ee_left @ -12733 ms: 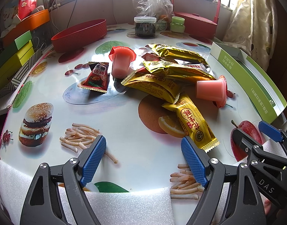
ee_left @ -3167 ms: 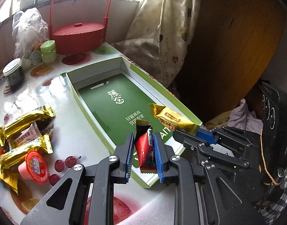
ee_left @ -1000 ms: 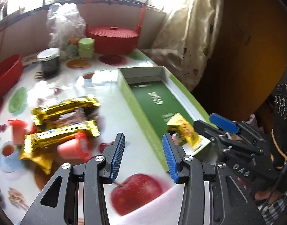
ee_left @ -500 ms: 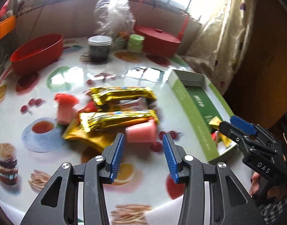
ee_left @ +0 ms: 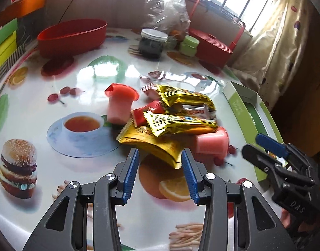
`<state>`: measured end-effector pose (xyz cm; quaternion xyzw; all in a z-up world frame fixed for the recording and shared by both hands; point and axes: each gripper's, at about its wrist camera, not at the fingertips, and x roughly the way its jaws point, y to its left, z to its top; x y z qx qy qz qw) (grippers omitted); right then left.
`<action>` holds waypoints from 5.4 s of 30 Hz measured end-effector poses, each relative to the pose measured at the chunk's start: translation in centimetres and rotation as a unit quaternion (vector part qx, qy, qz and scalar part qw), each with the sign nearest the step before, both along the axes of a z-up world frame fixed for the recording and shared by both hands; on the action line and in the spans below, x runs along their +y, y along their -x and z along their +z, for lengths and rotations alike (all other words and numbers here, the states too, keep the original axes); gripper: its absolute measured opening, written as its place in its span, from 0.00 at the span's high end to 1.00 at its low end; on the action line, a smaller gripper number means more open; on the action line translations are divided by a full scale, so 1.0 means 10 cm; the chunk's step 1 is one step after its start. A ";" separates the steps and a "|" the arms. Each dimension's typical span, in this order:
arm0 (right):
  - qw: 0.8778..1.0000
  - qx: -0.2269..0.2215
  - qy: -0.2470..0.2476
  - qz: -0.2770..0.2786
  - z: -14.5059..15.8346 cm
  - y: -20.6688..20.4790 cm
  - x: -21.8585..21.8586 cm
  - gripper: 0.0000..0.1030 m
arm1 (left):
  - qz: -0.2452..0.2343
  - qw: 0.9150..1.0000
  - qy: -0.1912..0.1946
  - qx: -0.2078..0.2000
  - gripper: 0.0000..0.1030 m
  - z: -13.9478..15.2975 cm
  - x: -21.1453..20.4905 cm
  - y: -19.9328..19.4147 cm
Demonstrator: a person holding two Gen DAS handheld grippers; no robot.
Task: Organize snacks
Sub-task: 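Move the left tool toward a yellow peanut-candy packet while the right tool approaches a red-lidded jelly cup, then close the left tool on the yellow peanut-candy packet and lift it, then carry the yellow packet in the left tool and jelly cup in the right tool over the green box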
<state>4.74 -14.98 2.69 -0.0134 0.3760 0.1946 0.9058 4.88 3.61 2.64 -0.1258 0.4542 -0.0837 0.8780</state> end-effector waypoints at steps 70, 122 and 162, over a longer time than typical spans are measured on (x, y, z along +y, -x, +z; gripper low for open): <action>0.994 0.046 -0.016 0.096 -0.34 -0.18 0.44 0.59 | 0.021 0.998 0.053 0.024 0.54 -0.11 0.25 -0.20; 0.997 0.043 -0.018 0.060 -0.33 0.06 0.17 0.60 | 0.073 0.994 -0.080 0.026 0.76 -0.15 0.19 -0.36; 0.999 -0.010 -0.045 -0.015 0.04 0.27 -0.36 0.62 | -0.035 0.995 -0.067 -0.066 0.78 0.44 -0.48 0.01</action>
